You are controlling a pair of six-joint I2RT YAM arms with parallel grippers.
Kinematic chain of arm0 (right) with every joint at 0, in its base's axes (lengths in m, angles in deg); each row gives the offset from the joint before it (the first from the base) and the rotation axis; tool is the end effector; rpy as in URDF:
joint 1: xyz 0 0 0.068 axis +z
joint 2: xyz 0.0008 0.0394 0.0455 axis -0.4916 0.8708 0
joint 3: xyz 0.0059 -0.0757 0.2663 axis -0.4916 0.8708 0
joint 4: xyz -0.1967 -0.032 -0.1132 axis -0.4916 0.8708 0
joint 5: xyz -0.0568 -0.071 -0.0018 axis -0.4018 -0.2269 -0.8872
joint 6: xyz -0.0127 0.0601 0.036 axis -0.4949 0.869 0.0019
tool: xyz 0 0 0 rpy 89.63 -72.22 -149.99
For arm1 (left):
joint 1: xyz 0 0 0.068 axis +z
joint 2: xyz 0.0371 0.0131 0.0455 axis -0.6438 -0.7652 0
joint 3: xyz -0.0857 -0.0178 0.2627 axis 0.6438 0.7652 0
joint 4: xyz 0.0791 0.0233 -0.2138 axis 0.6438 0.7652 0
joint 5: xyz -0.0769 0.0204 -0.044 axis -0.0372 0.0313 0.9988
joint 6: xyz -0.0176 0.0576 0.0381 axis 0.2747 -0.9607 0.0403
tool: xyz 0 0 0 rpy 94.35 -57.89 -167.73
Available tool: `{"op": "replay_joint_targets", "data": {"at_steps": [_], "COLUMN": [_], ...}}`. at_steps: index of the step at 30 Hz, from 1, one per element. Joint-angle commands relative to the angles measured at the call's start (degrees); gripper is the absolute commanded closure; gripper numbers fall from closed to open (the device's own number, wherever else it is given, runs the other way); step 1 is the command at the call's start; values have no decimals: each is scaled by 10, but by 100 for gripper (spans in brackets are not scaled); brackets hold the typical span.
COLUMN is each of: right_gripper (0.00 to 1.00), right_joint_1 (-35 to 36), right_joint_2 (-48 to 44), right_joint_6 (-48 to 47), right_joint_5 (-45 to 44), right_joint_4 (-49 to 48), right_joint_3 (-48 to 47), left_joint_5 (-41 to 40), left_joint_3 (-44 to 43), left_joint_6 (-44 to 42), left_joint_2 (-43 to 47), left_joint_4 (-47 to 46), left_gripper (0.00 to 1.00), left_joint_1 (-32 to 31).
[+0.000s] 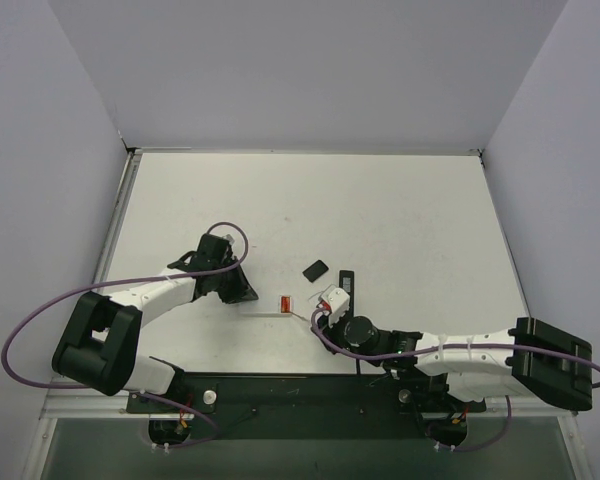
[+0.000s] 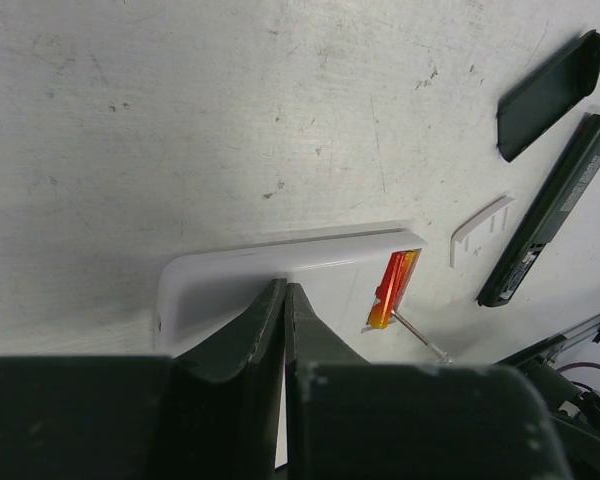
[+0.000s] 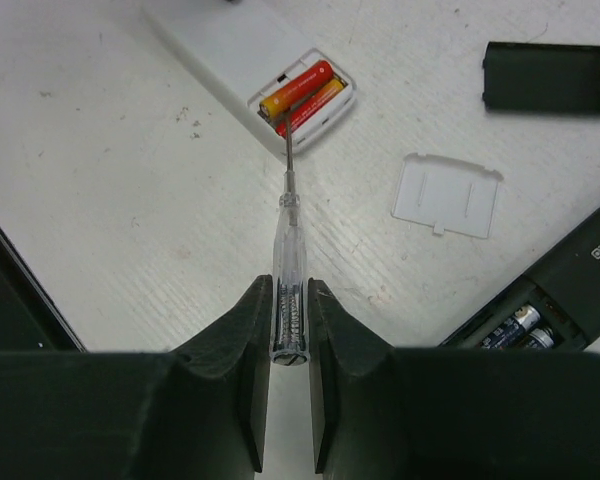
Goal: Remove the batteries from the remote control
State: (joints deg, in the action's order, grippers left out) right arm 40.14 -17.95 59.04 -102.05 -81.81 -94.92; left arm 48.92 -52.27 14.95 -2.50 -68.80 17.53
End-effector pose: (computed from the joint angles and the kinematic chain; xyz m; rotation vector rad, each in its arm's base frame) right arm 0.0857 0.1948 0.1996 -0.7307 1.7222 0.8397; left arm 0.2139 -0.1052 0.1634 -0.4443 2.7051 -0.7285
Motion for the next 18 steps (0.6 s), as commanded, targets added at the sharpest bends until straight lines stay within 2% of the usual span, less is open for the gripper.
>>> {"op": "replay_joint_targets", "data": {"at_steps": [1,14,18], "right_gripper": [100,100,100], "right_joint_1": [4,8,9], "right_joint_2": [23,11,11], "right_joint_6": [30,19,-8], "right_joint_5": [-25,-23,10], "right_joint_4": [45,56,84], "right_joint_3": [15,6,-22], "left_joint_5": [-55,-45,-41], "left_joint_3": [27,24,22], "left_joint_6": [-10,-8,-8], "left_joint_2": [-25,-33,-33], "left_joint_4": [38,29,25], "left_gripper": [87,88,88], "left_joint_1": [-8,-14,-16]}}
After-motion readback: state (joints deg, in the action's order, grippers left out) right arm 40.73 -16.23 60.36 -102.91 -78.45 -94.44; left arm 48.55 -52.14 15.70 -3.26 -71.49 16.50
